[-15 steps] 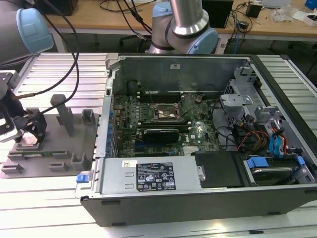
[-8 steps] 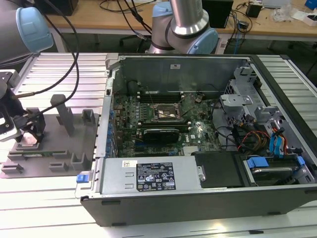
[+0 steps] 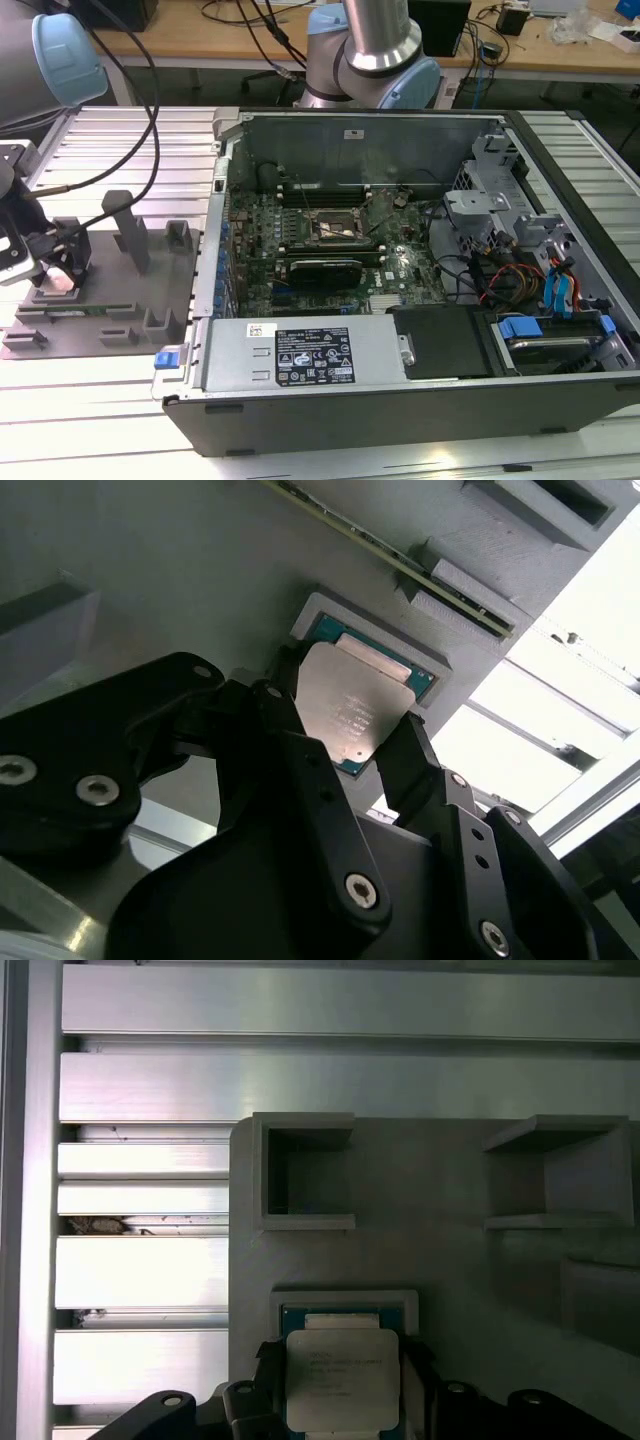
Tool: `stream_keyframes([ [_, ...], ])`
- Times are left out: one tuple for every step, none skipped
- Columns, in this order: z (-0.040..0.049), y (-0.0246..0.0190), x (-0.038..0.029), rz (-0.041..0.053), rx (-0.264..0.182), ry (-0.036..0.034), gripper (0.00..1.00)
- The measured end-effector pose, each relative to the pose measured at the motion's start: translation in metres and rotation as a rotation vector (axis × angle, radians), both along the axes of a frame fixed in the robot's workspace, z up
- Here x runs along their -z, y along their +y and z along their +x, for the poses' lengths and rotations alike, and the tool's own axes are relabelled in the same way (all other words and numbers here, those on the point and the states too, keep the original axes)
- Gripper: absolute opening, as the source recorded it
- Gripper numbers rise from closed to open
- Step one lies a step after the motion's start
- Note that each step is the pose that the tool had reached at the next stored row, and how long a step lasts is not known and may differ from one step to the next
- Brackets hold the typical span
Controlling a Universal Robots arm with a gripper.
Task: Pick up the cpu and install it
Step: 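Pick up the cpu and move it towards the insertion slot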
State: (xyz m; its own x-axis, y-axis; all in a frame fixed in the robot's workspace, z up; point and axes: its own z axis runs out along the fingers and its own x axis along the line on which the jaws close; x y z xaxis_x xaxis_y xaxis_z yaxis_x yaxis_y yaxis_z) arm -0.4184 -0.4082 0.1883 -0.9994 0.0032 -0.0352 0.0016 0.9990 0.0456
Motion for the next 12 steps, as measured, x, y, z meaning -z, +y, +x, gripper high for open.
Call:
stream_keyframes([
  [0.0,0.0,0.0,0.0,0.0,0.0,0.58],
  [0.0,0.0,-0.0001,0.0001,0.0,0.0,0.58],
  [0.0,0.0,-0.0002,0.0,0.0,0.0,0.58],
  [0.0,0.0,-0.0004,0.0,0.0,0.0,0.55],
  [0.0,0.0,-0.0005,0.0001,0.0,-0.0001,0.55],
  [0.0,0.0,-0.001,-0.0001,0.0,0.0002,0.55],
  [-0.0001,-0.0001,-0.0021,-0.0004,0.0,0.0006,0.55],
  [0.0,0.0,-0.0032,0.0,0.0,0.0001,0.55],
  [0.0,0.0,-0.0049,0.0,0.0,0.0001,0.55],
  [0.0,0.0,-0.0072,0.0,0.0,0.0,0.55],
  [0.0,0.0,-0.0091,0.0,0.0,0.0001,0.55],
  [0.0,0.0,-0.0105,0.0,0.0,0.0001,0.55],
])
